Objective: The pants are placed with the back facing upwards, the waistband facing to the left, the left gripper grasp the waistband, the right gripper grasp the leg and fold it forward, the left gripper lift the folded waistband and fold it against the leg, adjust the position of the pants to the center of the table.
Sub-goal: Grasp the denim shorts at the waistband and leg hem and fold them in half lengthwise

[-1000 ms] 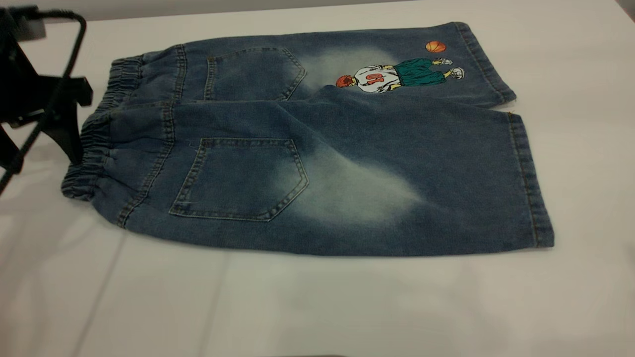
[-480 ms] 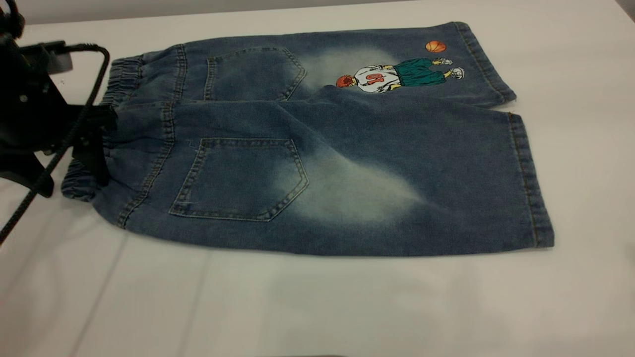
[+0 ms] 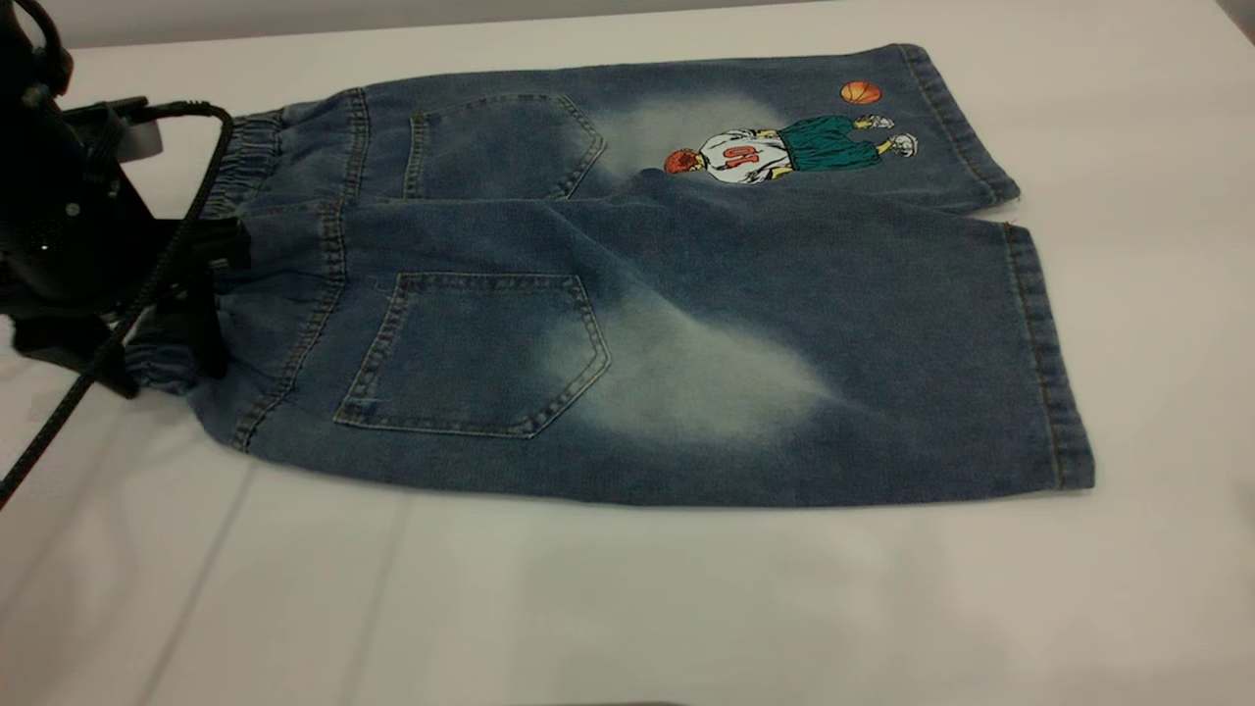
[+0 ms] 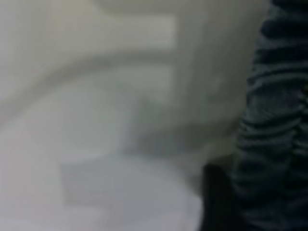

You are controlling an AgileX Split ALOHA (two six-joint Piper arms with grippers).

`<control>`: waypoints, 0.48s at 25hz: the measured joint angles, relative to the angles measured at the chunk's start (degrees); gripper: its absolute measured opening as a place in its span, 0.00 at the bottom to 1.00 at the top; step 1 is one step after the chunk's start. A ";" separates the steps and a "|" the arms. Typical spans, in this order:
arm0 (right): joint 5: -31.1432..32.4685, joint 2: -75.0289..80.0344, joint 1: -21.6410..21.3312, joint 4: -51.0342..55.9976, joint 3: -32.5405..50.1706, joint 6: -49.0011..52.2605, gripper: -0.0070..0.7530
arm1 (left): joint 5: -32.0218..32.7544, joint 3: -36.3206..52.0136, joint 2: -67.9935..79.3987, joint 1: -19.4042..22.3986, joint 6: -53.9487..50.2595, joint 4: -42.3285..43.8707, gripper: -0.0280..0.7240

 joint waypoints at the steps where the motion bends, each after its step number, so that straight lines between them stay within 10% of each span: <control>1: -0.05 0.00 0.00 0.14 -0.26 -0.94 0.78 | -0.48 0.00 -0.05 -0.07 0.00 -0.15 0.42; 5: -0.12 0.36 0.00 1.83 -2.35 -5.17 0.78 | -1.85 0.00 -0.78 -0.07 0.00 -0.18 0.16; 12: -0.12 6.13 0.00 6.64 -6.80 -12.38 0.78 | 2.80 -2.74 -4.47 -0.01 3.95 0.17 0.15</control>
